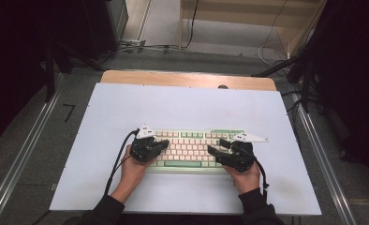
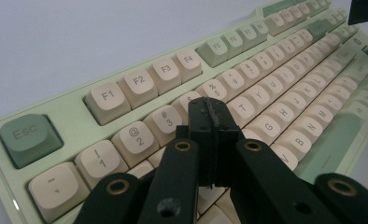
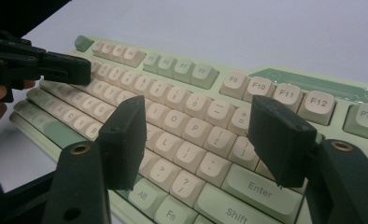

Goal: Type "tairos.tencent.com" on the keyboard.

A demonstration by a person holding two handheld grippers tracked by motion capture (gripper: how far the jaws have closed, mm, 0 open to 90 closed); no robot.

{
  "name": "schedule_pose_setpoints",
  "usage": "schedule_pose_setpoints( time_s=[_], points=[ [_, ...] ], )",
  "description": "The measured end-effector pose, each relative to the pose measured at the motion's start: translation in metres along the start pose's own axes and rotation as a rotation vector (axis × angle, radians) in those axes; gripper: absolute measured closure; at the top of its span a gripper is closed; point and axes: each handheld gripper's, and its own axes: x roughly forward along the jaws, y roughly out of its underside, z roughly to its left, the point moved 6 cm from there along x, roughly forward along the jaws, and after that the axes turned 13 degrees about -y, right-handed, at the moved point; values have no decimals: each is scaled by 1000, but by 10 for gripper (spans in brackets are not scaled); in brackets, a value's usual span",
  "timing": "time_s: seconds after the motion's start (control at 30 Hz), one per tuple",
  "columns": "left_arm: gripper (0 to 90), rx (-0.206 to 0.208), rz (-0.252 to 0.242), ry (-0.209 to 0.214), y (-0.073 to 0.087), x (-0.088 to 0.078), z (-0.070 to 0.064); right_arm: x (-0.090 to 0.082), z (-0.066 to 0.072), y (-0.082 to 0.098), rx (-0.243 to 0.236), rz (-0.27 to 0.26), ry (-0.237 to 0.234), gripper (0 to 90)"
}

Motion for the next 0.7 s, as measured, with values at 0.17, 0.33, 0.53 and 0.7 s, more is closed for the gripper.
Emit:
schedule_pose_setpoints(
  time_s=[0.17,0.33,0.53,0.7],
  points=[
    [900,-3,18,-5,1,1,0,1,0,1,1,5,0,354],
    [782,-56,-68,35,-10,-15,3,0,0,0,-5,1,0,355],
    [420,-130,-155,-99,-14,-30,27,1,0,1,-4,4,0,355],
    [383,-231,-167,-120,-6,-36,47,2,2,0,-12,8,-1,360]
  ],
)
